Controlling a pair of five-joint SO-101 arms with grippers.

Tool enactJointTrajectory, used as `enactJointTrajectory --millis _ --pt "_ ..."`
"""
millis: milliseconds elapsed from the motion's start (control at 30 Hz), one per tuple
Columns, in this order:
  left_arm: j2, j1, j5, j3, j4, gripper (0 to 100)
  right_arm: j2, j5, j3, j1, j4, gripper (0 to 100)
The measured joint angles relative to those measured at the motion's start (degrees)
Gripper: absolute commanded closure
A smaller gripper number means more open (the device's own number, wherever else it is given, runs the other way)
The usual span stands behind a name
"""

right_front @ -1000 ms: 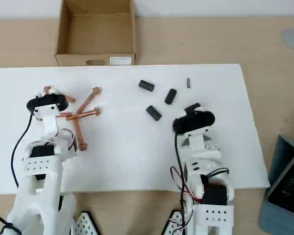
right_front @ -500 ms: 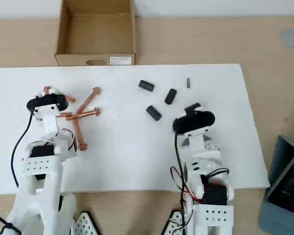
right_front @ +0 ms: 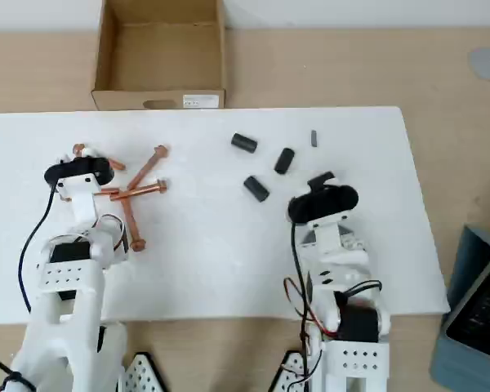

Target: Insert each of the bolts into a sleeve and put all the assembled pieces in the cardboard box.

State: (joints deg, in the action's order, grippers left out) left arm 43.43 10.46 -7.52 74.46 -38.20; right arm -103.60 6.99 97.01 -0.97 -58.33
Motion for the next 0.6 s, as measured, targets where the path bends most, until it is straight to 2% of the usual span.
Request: enactJointTrajectory --millis 600 --pt "0.0 0.0 0.0 0.0 0.0 100 0.0 0.0 0.0 0.0 0.0 87.8"
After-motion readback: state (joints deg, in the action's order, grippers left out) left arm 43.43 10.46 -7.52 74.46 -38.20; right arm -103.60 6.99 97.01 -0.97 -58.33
